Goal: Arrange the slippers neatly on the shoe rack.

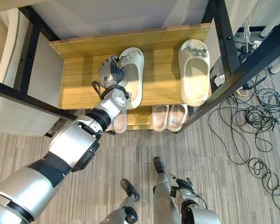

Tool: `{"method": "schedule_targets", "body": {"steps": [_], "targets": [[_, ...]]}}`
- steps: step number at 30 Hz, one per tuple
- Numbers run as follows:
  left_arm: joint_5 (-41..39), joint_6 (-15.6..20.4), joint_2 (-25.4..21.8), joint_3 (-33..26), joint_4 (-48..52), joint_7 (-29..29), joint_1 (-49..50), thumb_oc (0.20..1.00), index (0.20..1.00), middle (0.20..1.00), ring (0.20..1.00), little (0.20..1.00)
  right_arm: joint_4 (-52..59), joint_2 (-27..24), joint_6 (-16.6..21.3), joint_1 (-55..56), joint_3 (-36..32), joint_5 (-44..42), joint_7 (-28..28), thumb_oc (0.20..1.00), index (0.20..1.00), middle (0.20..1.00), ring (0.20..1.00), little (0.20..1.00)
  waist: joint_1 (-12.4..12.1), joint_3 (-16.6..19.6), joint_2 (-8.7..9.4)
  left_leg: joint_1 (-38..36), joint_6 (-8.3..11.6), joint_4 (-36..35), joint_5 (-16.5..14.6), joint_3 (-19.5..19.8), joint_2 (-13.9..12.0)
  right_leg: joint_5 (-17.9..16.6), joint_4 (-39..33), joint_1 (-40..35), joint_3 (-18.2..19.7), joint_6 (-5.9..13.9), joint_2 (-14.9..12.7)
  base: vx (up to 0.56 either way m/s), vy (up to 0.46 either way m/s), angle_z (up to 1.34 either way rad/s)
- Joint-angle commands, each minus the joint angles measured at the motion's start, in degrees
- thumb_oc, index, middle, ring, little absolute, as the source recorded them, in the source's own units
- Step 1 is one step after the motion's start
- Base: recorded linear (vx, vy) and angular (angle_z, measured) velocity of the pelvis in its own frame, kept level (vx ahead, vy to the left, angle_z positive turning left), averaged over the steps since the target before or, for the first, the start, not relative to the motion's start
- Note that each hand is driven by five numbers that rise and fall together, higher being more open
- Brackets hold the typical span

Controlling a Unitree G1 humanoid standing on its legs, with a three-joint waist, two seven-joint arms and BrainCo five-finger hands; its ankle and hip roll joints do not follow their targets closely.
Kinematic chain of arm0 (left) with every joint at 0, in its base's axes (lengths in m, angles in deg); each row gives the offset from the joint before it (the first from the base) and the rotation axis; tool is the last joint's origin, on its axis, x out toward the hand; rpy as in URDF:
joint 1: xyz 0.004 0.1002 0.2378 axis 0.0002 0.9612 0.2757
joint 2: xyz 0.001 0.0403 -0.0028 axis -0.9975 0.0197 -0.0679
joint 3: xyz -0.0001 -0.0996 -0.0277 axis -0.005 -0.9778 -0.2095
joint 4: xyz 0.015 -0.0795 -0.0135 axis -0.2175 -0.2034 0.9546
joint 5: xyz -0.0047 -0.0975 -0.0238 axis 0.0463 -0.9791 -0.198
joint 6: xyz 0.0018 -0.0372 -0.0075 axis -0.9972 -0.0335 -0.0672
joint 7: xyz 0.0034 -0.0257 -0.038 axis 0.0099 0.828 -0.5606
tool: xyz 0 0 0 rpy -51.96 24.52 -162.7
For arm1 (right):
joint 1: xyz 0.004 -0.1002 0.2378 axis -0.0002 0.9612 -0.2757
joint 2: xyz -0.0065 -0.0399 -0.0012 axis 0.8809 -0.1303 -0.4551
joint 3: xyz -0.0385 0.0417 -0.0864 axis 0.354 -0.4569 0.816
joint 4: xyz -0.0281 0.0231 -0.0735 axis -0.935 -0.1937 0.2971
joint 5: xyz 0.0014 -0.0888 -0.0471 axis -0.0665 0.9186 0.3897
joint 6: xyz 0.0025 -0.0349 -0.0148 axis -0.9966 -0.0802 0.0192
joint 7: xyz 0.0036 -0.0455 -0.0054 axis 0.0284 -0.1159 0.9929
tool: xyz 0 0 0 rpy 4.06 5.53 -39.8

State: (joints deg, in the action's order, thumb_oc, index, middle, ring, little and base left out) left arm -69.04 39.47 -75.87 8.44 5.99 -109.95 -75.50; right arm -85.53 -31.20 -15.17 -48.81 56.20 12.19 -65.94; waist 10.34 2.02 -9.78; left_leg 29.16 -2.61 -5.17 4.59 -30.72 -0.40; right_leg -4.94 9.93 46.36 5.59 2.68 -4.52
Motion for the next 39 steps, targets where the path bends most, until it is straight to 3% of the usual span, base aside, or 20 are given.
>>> {"method": "schedule_targets", "body": {"steps": [1,19,20,25,26,29,31,32,39], "targets": [[-2.5,-0.3,3.3,-5.7,-9.1,0.8,-9.5,0.2,0.2,0.2,0.2,0.2,-3.1,-1.0,0.0,-4.4,0.1,-1.3,-0.9,1.0,1.0,1.0,1.0,1.0,2.2,-4.5,-2.56,-5.1,5.72,0.2,-1.8,4.9,-4.7,-0.7,-2.8,-5.2,1.6,-2.22,4.1,0.01,-0.034,-0.03],[-8.4,-1.7,4.6,-10.9,-11.4,0.2,-11.1,0.2,0.2,0.2,0.2,0.2,-4.8,-1.5,-0.5,-5.8,0.2,-1.7,-1.0,1.0,1.0,1.0,1.0,1.0,3.3,-3.9,-3.86,-5.8,6.33,0.2,-2.2,3.3,-5.5,-0.7,-1.2,-3.3,3.2,-2.84,5.7,0.01,-0.009,-0.04],[-9.1,-1.9,5.3,-11.7,-11.5,0.2,-10.2,0.2,0.2,0.2,0.2,0.2,-5.0,-1.6,-0.5,-6.1,0.0,-1.9,-0.9,1.0,1.0,1.0,1.0,1.0,3.2,-3.8,-4.29,-6.4,6.51,0.2,-3.7,3.5,-5.6,0.9,-0.3,-3.4,2.5,-2.76,5.7,0.09,0.036,-0.02],[-9.3,-1.9,5.1,-12.8,-11.2,0.2,-9.1,0.2,0.2,0.2,0.2,0.2,-5.7,-1.3,-0.4,-6.0,0.3,-2.0,-0.7,1.0,1.0,1.0,1.0,1.0,3.6,-3.4,-3.83,-5.7,6.86,0.2,-2.0,3.1,-6.3,-0.2,0.0,-2.6,3.0,-3.32,6.4,-0.02,-0.063,-0.01],[-9.6,-1.5,4.8,-13.4,-10.8,0.4,-8.9,0.256,0.256,0.256,0.256,0.256,-5.9,-1.2,-0.5,-6.0,0.4,-2.0,-0.6,1.0,1.0,1.0,1.0,1.0,3.6,-3.3,-3.83,-5.7,6.95,0.2,-2.0,3.2,-6.3,-0.2,0.0,-2.8,3.0,-3.37,6.6,0.02,-0.033,-0.03],[-10.4,-0.9,4.4,-14.4,-10.9,1.2,-8.4,0.206,0.206,0.206,0.206,0.206,-6.2,-1.4,-0.8,-6.2,0.5,-2.1,-0.4,1.0,1.0,1.0,1.0,1.0,3.8,-3.3,-3.91,-5.9,7.11,0.2,-2.0,3.2,-6.4,-0.3,-0.1,-3.0,2.8,-3.44,6.8,0.01,-0.04,-0.02],[-12.6,0.7,3.8,-16.8,-9.9,2.4,-8.5,0.555,0.555,0.555,0.555,0.555,-6.2,-1.6,-0.9,-6.6,0.6,-2.4,-0.4,1.0,1.0,1.0,1.0,1.0,3.9,-3.6,-4.19,-5.9,7.32,0.2,-1.9,3.2,-6.6,-0.4,-0.1,-2.9,2.8,-3.56,7.1,0.0,-0.054,-0.01],[-13.7,2.3,4.0,-17.8,-8.1,4.0,-8.2,1.0,1.0,1.0,1.0,1.0,-6.1,-1.6,-0.7,-6.5,0.7,-2.4,-0.4,1.0,1.0,1.0,1.0,1.0,3.7,-3.9,-4.45,-5.8,7.56,0.2,-1.7,3.1,-6.9,-0.4,0.2,-2.6,2.6,-3.58,7.2,-0.01,-0.051,-0.02],[-14.8,5.0,6.5,-20.0,-2.8,9.6,-3.5,1.0,1.0,1.0,1.0,1.0,-6.3,-2.1,-0.7,-6.0,1.2,-2.7,0.1,1.0,1.0,1.0,1.0,1.0,3.2,-3.4,-5.63,-7.5,8.09,0.2,-1.6,3.6,-7.0,0.4,0.9,-4.3,2.0,-4.09,7.5,0.01,-0.013,0.0]]}}
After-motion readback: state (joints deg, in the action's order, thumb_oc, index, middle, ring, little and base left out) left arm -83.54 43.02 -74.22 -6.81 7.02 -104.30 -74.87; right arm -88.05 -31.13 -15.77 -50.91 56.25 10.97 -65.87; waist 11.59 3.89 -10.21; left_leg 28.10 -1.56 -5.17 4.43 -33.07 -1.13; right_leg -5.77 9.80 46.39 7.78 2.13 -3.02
